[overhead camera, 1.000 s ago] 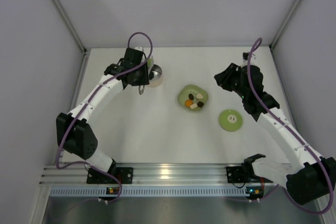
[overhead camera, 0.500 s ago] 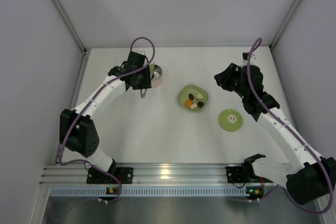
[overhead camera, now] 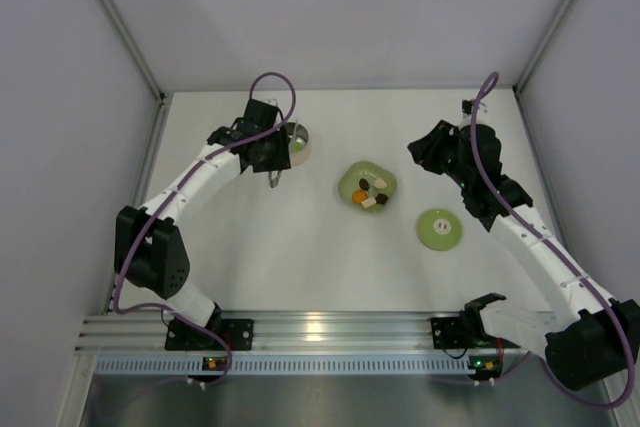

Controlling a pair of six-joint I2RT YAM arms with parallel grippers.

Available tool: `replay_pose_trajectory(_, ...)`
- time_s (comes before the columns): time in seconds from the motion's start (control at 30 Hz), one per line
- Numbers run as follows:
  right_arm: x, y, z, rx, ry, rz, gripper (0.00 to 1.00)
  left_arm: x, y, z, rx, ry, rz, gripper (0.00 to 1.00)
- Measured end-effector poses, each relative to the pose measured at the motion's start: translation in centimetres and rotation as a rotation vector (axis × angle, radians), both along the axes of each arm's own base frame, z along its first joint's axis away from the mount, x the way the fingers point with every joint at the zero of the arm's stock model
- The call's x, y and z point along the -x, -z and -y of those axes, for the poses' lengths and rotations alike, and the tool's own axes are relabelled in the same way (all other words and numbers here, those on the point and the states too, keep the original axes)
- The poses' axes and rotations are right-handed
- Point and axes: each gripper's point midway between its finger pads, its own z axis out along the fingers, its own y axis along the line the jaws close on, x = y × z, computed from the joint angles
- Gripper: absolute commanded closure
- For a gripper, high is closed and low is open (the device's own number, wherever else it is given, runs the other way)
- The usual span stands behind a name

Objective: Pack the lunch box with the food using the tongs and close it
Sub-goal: Place the fake food in the packing box, then pick up the fake food from the plate.

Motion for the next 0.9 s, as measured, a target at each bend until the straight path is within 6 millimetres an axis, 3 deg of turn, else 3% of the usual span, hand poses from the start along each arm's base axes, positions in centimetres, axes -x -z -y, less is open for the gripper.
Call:
replay_pose_trajectory(0.2,0.0,0.0,0.0,0.0,0.0,0.0,0.74,0.2,-0.1,0.5,0.01,0.017,-0.003,0.51)
replay_pose_trajectory(0.3,0.0,0.0,0.0,0.0,0.0,0.001,0.74,0.6,-0.7,1.8,0.008,0.057,0.008,0.51)
replay_pose_trajectory(0.4,0.0,0.0,0.0,0.0,0.0,0.001,0.74,1.7,-2.4,5.0,0.01,0.149,0.043,0.51)
replay_pose_trajectory(0.5,0.0,-0.1,0.0,-0.001,0.001,0.003,0.74,3.9,-4.4,9.6,0.025,0.287,0.09,0.51)
replay_pose_trajectory(0.63,0.3,-0.6,0.1,-0.006,0.002,0.018,0.74,7.1,-4.8,13.5,0.05,0.423,0.085,0.51)
replay_pose_trajectory(0.9,0.4,-1.2,0.3,-0.009,0.009,0.032,0.74,8.9,-2.6,13.5,0.032,0.452,0.018,0.51)
